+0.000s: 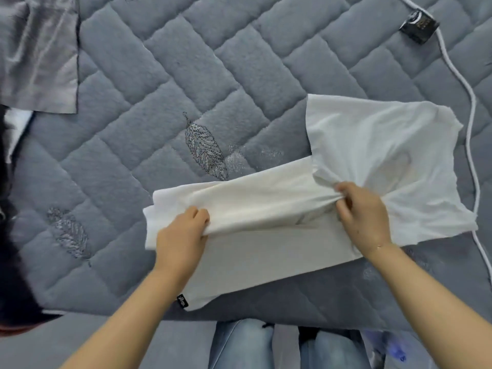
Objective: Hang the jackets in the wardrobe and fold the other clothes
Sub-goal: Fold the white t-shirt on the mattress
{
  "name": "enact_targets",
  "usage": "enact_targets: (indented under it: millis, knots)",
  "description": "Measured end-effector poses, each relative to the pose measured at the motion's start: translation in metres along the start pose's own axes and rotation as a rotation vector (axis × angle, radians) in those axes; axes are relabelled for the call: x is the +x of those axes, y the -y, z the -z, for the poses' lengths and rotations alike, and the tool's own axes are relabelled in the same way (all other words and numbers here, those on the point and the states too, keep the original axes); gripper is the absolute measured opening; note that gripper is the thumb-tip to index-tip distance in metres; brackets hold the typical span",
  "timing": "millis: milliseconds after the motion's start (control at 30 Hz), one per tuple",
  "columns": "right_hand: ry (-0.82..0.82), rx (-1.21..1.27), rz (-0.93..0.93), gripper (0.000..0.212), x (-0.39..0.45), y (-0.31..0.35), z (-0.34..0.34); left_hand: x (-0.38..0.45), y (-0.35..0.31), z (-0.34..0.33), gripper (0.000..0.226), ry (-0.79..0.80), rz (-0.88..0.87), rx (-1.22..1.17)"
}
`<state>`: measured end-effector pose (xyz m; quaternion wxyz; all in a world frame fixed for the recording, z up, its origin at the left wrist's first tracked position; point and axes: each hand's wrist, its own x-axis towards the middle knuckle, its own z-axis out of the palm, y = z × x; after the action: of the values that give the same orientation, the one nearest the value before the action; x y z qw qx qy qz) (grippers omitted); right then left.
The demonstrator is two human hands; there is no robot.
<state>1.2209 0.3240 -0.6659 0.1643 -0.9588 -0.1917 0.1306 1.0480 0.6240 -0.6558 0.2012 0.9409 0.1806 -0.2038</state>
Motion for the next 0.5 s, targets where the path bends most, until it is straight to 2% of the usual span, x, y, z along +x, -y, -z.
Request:
enact_targets:
  millis: [100, 200, 300, 367, 433, 500]
  knots:
    - [0.044, 0.107, -0.157, 0.031, -0.030, -0.004, -0.027, -0.018, 0.001, -0.028, 0.020, 0.022, 0.064, -0.045]
    - [0.064, 0.198, -0.209, 0.034, -0.037, -0.002, -0.042, -0.022, 0.008, -0.044, 0.028, 0.009, 0.108, -0.088]
    - [0.098, 0.179, -0.232, 0.035, -0.029, 0.003, -0.044, -0.014, 0.008, -0.045, 0.036, 0.134, 0.141, -0.099]
    - [0.030, 0.144, -0.200, 0.026, -0.023, 0.007, -0.040, -0.009, 0.003, -0.039, 0.034, 0.214, 0.142, -0.045]
    - [-0.088, 0.102, -0.168, 0.022, -0.017, 0.006, -0.036, -0.004, -0.011, -0.031, 0.032, 0.166, 0.129, -0.090]
    - [-0.100, 0.081, -0.149, 0.036, -0.009, 0.004, -0.032, 0.003, -0.033, -0.025, 0.029, 0.095, 0.111, -0.211]
